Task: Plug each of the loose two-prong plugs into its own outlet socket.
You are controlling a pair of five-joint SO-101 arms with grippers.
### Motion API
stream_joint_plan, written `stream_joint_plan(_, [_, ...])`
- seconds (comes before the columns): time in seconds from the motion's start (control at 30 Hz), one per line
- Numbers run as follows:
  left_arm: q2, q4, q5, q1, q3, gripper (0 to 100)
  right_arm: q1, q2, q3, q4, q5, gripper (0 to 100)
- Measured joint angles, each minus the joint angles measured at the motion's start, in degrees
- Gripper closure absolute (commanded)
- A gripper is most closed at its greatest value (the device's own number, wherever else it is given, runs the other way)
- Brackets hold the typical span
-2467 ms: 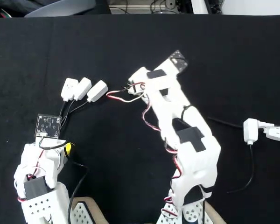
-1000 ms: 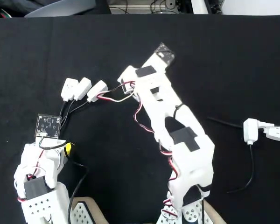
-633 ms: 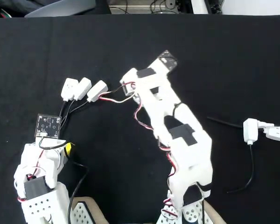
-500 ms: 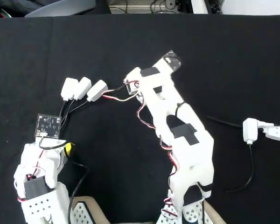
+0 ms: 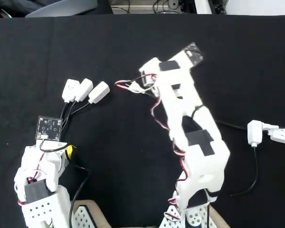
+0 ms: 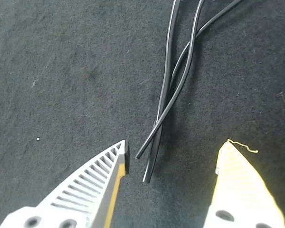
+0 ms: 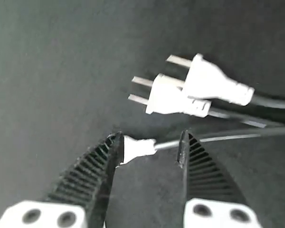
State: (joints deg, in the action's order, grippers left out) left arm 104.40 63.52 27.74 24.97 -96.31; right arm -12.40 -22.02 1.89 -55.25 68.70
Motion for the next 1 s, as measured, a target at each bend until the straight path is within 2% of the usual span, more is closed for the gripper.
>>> stream_joint_plan(0.2, [0.0, 0.0, 0.0, 0.0, 0.0, 70, -2.0, -5.3, 0.4, -1.7, 0.4, 82.1])
stream_joint_plan(0.5, [0.0, 0.0, 0.0, 0.0, 0.0, 70, -0.9, -11.3, 5.7, -3.4, 3.0, 82.4])
stream_joint_plan(0.57, [0.0, 0.0, 0.0, 0.0, 0.0, 70, -0.8, -11.3, 6.2, -4.1, 3.0, 86.8])
stream_joint_plan(0.63, [0.0, 0.0, 0.0, 0.0, 0.0, 70, -0.8, -11.3, 6.2, -4.5, 2.9, 97.2])
stream_joint_plan(0.67, [0.0, 0.0, 0.0, 0.0, 0.0, 70, -0.7, -11.3, 6.2, -4.7, 2.5, 99.0])
stream_joint_plan(0.7, [0.0, 0.0, 0.0, 0.0, 0.0, 70, -0.5, -11.4, 6.1, -4.8, 1.7, 96.6])
stream_joint_plan(0.83, [0.0, 0.0, 0.0, 0.0, 0.0, 70, -0.2, -11.5, 6.1, -4.8, -0.4, 98.5])
stream_joint_plan(1.0, [0.0, 0.0, 0.0, 0.0, 0.0, 70, 0.3, -11.5, 8.3, -11.1, -2.9, 98.7])
